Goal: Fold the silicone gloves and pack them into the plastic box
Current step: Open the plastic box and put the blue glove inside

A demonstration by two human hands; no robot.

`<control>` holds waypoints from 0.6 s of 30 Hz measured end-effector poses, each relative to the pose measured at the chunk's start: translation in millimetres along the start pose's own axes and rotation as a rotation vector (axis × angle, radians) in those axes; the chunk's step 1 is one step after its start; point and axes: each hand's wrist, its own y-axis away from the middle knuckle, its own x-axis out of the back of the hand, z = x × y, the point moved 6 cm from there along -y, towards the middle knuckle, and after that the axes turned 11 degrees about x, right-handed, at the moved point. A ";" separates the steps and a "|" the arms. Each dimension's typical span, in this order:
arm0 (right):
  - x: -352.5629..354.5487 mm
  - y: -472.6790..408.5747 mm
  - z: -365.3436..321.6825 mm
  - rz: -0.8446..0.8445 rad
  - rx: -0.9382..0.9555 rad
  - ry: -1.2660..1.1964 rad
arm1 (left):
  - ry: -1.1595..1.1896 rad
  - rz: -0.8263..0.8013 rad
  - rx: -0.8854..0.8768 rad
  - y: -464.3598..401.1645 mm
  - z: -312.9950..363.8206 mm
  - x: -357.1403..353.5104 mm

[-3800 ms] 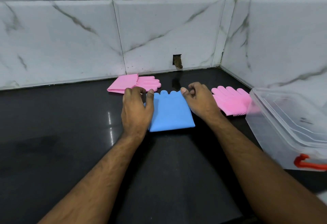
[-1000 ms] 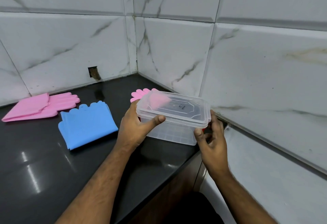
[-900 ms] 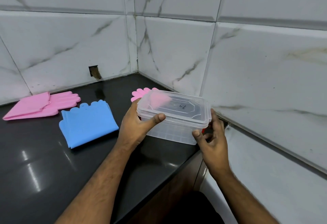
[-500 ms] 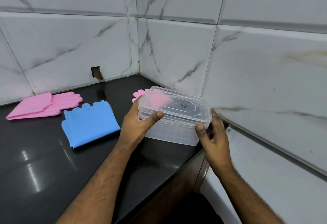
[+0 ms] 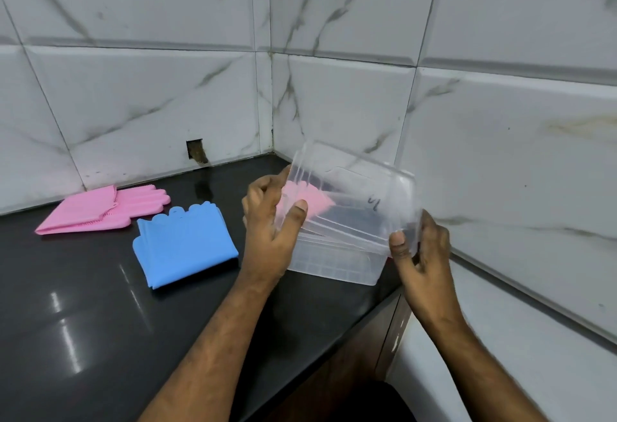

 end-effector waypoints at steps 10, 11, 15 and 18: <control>6.2 6.3 -44.5 0.192 0.202 -0.141 | 0.086 0.276 -0.140 0.7 16.2 21.6; 2.5 7.2 -51.9 0.178 0.222 -0.146 | 0.145 0.303 -0.123 0.0 15.7 27.2; -14.7 10.0 -78.5 0.070 0.242 -0.091 | 0.261 0.410 -0.057 8.9 13.6 52.8; -28.4 11.4 -101.2 0.011 0.301 -0.121 | 0.208 0.489 -0.071 22.6 10.7 82.9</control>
